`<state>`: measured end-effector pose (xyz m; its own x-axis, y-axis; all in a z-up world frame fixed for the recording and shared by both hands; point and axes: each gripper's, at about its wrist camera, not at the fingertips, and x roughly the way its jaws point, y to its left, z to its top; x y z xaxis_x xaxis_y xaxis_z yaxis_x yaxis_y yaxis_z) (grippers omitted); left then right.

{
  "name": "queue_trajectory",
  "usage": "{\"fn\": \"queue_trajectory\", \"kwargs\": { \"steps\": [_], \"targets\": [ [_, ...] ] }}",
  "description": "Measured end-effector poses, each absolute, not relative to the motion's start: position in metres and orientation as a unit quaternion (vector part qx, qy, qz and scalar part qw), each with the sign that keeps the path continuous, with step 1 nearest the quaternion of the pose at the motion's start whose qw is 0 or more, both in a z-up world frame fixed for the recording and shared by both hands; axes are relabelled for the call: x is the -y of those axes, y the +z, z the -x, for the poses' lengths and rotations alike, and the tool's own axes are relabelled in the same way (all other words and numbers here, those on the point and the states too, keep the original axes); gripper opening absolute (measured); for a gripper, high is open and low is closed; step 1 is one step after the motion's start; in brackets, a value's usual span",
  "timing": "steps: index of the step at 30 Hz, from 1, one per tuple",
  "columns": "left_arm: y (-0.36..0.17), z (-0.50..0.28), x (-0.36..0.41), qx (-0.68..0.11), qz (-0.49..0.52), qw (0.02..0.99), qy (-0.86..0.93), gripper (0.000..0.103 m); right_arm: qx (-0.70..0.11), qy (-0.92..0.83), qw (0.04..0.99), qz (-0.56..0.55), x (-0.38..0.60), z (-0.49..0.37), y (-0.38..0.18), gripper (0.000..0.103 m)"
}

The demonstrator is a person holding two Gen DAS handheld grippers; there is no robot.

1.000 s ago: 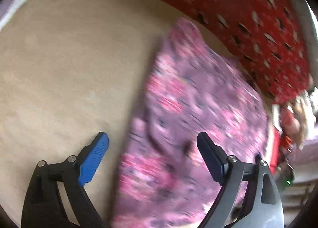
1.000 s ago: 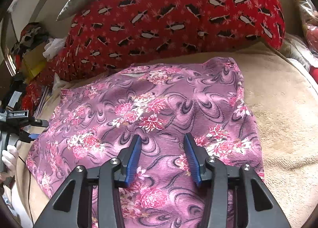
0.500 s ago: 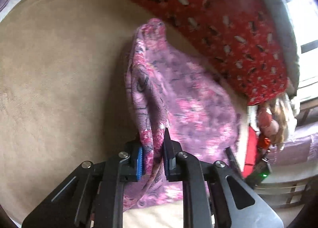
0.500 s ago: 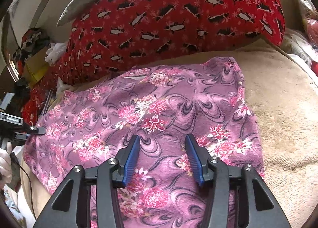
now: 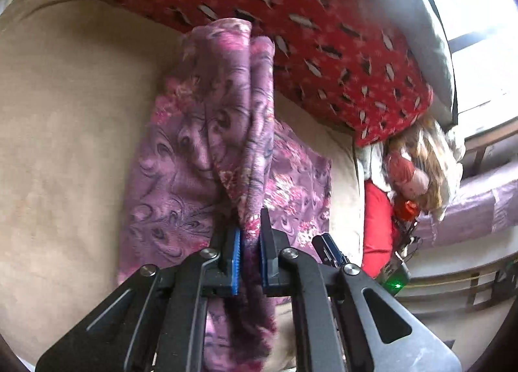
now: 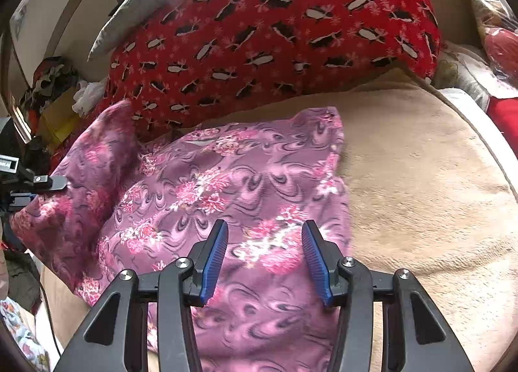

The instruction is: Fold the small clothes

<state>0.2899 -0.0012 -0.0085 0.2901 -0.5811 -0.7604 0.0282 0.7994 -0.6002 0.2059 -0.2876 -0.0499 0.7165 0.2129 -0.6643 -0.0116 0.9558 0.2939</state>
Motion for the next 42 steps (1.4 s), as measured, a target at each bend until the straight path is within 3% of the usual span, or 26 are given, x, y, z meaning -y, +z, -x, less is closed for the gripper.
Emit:
{"fn": "queue_trajectory", "kwargs": {
  "steps": [9, 16, 28, 35, 42],
  "targets": [
    [-0.056, -0.288, 0.074, -0.613, 0.214, 0.733, -0.204, 0.004, -0.382, 0.069, 0.915, -0.114, 0.287, -0.197, -0.074, 0.051],
    [-0.091, -0.292, 0.076, -0.635, 0.229, 0.714, -0.183, 0.004, -0.371, 0.074, 0.918, -0.12, 0.289, -0.196, -0.079, 0.057],
    [-0.073, -0.28, 0.077, -0.618, 0.199, 0.736, -0.191, 0.006, -0.373, 0.068, 0.919, -0.107, 0.283, -0.196, -0.079, 0.061],
    [-0.059, -0.274, 0.079, -0.603, 0.192, 0.748, -0.2, 0.019, -0.378, 0.057, 0.919, -0.091, 0.279, -0.198, -0.079, 0.062],
    [-0.048, -0.269, 0.075, -0.592, 0.19, 0.756, -0.205, 0.02, -0.384, 0.049, 0.918, -0.082, 0.276, -0.199, -0.078, 0.063]
  ]
}}
